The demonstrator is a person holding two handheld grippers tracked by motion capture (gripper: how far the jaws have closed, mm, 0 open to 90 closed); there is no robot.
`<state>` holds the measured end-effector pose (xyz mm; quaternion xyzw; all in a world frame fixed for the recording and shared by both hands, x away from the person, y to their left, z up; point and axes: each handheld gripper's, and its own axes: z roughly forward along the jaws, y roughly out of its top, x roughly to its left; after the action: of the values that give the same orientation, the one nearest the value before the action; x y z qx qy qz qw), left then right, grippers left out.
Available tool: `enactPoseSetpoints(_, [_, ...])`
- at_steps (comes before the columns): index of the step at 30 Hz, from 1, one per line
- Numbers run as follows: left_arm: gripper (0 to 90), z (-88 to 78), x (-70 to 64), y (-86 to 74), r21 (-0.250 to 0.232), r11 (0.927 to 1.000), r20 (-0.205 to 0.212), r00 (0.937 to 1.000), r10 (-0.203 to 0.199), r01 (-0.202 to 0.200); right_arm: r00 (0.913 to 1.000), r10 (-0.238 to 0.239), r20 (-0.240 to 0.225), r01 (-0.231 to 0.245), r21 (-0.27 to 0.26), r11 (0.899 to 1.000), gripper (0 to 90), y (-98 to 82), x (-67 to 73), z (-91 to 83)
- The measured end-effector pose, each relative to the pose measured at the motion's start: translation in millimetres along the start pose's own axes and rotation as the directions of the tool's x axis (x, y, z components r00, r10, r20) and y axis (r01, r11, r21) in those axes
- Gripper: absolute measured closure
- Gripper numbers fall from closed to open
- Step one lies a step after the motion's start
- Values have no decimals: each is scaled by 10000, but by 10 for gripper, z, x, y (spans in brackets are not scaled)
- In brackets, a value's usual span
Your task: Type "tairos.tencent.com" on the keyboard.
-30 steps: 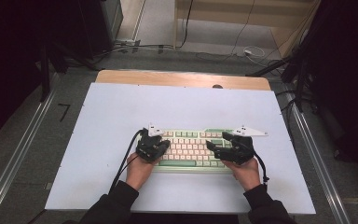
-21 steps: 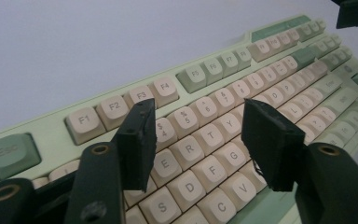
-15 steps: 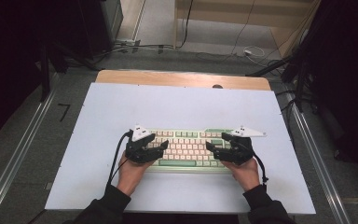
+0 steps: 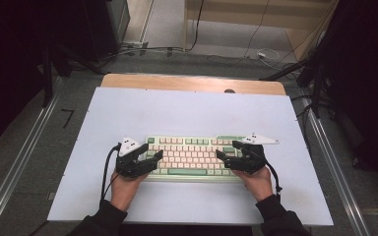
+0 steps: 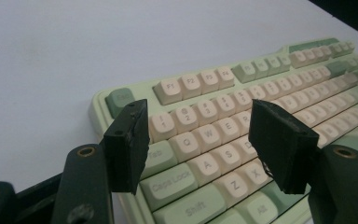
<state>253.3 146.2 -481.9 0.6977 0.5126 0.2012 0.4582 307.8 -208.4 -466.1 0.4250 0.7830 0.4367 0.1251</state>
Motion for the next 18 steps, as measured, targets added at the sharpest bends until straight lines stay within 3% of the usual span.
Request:
enactPoseSetpoints(10, [387, -30, 95, -58, -287, 9994, -526, 9984, -212, 198, 10000, -44, 1, 45, -65, 10000, 259, -4, 32, 30])
enactPoseSetpoints(18, [387, -33, 104, -65, -341, 9992, -549, 9982, -245, 227, 9999, -135, -40, 136, 63, 9999, 315, -7, 88, 109])
